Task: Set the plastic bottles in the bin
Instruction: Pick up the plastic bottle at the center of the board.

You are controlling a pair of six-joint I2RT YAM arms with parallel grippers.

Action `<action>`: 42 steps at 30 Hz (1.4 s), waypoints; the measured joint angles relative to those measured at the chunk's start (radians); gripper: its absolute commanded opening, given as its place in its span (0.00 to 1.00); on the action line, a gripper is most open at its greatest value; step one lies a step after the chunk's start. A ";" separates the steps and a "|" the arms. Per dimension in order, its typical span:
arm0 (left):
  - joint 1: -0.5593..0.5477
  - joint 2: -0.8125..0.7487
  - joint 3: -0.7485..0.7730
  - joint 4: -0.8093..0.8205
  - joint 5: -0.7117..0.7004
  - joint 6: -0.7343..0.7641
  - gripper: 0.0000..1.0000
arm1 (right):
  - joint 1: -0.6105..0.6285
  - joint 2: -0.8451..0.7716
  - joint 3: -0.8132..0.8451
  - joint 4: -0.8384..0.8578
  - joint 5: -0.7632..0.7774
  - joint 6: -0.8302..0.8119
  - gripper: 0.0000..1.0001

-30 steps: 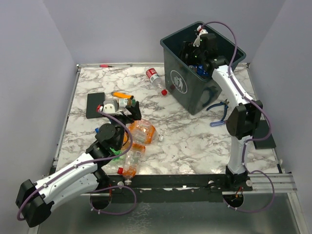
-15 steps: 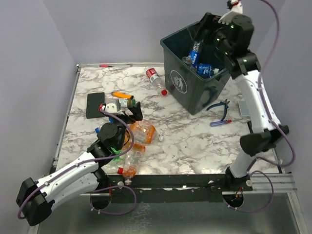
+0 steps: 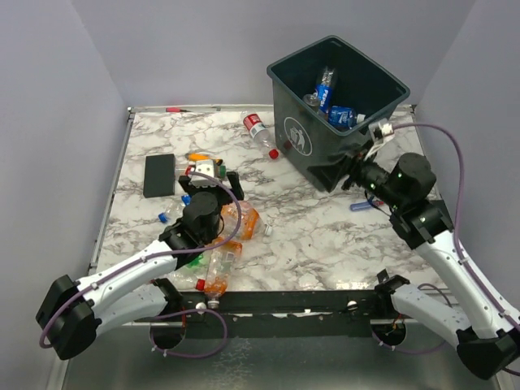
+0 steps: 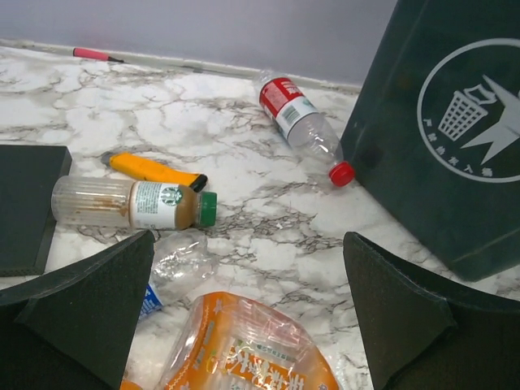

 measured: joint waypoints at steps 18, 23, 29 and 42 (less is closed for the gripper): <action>0.233 0.725 0.534 -0.151 0.386 -0.526 0.93 | 0.000 -0.341 -0.550 -0.011 -0.065 0.129 0.85; 0.240 0.959 0.659 -0.153 0.468 -0.661 0.88 | 0.000 -0.386 -0.550 -0.017 -0.076 0.124 0.85; 0.276 1.078 0.729 -0.158 0.484 -0.784 0.79 | 0.000 -0.446 -0.550 -0.058 -0.079 0.107 0.85; 0.306 1.255 0.887 -0.113 0.558 -0.894 0.60 | 0.000 -0.460 -0.565 -0.071 -0.080 0.091 0.85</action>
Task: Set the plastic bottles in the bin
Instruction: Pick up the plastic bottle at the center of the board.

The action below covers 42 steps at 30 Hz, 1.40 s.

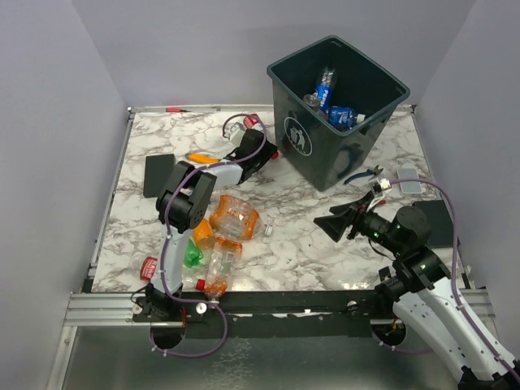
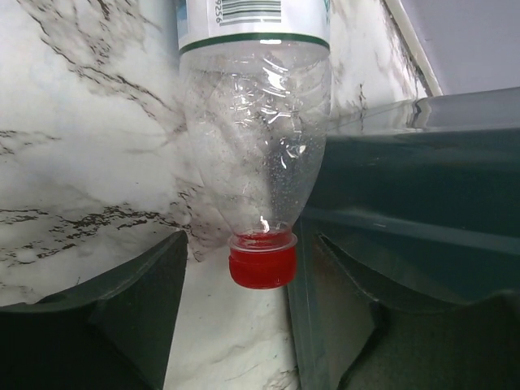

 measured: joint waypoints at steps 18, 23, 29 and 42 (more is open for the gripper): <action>-0.001 0.071 0.031 0.061 0.043 -0.050 0.31 | 0.000 -0.003 0.000 -0.002 0.000 -0.003 0.85; 0.004 0.071 0.009 0.100 0.048 -0.057 0.07 | 0.000 -0.003 0.000 -0.009 0.000 -0.008 0.85; 0.016 -0.002 -0.121 0.166 0.052 -0.050 0.00 | 0.000 -0.003 0.002 -0.032 0.001 -0.007 0.85; 0.064 -0.864 -0.440 0.163 0.072 0.410 0.00 | 0.000 0.125 0.266 -0.053 -0.085 0.034 0.88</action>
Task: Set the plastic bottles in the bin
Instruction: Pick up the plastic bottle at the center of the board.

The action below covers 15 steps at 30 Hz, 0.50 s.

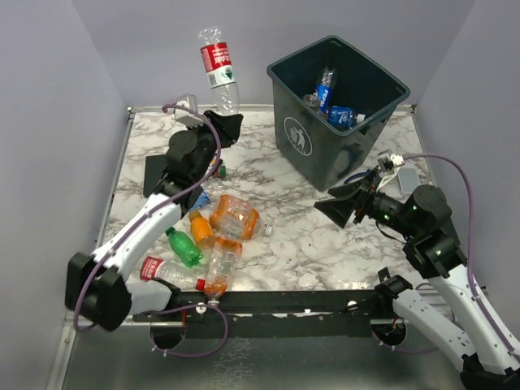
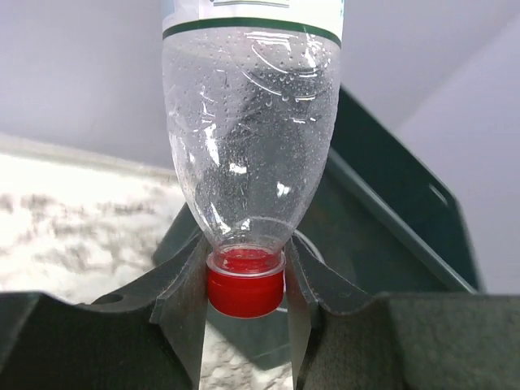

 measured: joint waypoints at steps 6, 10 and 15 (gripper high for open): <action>-0.182 -0.315 -0.119 -0.006 0.117 0.548 0.00 | 0.002 0.166 0.221 -0.016 -0.045 0.016 0.89; -0.346 -0.483 -0.283 -0.052 0.179 0.944 0.00 | 0.001 0.187 0.357 -0.080 -0.044 0.018 0.90; -0.404 -0.590 -0.377 -0.121 0.145 1.363 0.00 | 0.001 0.212 0.635 -0.222 -0.031 -0.023 0.91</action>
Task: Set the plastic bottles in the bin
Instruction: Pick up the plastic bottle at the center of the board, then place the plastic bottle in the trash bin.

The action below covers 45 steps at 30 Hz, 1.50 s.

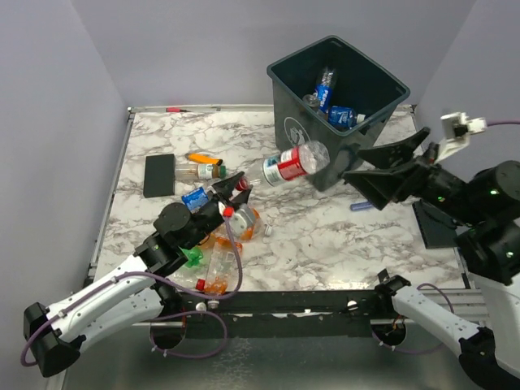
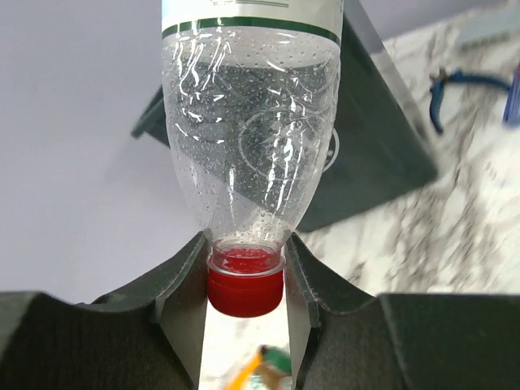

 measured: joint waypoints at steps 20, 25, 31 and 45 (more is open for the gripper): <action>-0.392 0.001 -0.011 -0.269 -0.156 0.991 0.00 | 0.000 0.179 -0.025 -0.468 -0.125 -0.176 0.91; -0.431 -0.013 -0.013 -0.273 -0.167 1.014 0.00 | 0.015 0.109 -0.134 -0.467 -0.205 -0.172 0.91; -0.435 -0.013 -0.016 -0.274 -0.177 1.015 0.00 | 0.093 0.071 -0.280 -0.463 -0.256 -0.163 0.91; -0.437 0.012 -0.016 -0.289 -0.181 1.014 0.00 | 0.282 0.115 -0.452 -0.336 -0.256 -0.094 0.66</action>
